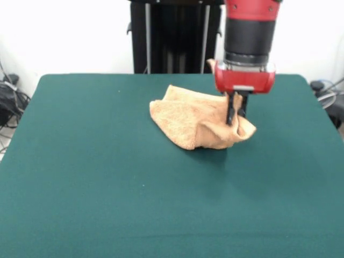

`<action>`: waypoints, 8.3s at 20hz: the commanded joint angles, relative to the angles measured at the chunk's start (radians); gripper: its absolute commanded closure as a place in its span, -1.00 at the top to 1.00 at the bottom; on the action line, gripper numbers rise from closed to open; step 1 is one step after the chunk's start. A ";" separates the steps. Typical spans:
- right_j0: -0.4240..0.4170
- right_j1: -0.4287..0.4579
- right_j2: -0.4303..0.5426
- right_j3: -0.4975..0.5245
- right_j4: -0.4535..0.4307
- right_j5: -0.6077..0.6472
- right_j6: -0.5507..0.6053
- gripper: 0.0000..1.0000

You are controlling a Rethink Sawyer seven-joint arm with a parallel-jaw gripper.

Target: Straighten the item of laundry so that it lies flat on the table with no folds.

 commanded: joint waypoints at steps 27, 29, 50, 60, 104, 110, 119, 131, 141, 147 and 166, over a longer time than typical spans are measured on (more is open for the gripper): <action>0.101 0.130 -0.049 -0.141 0.117 -0.050 0.222 1.00; 0.084 0.121 -0.029 -0.125 0.102 -0.054 0.217 1.00; -0.020 0.035 0.016 0.053 0.027 -0.057 0.194 1.00; -0.157 0.060 0.093 0.091 -0.073 -0.070 0.139 1.00; -0.342 0.127 0.133 0.134 -0.117 -0.138 0.211 1.00; -0.339 0.139 0.127 0.133 -0.093 -0.118 0.220 1.00; -0.366 0.177 0.140 0.112 -0.120 -0.137 0.196 1.00; -0.378 0.248 0.145 0.081 -0.158 -0.179 0.169 1.00; -0.347 0.238 0.150 0.120 -0.139 -0.206 0.201 1.00; -0.320 0.136 0.152 0.170 -0.099 -0.140 0.223 1.00; -0.196 0.099 0.113 0.222 0.040 -0.168 0.294 1.00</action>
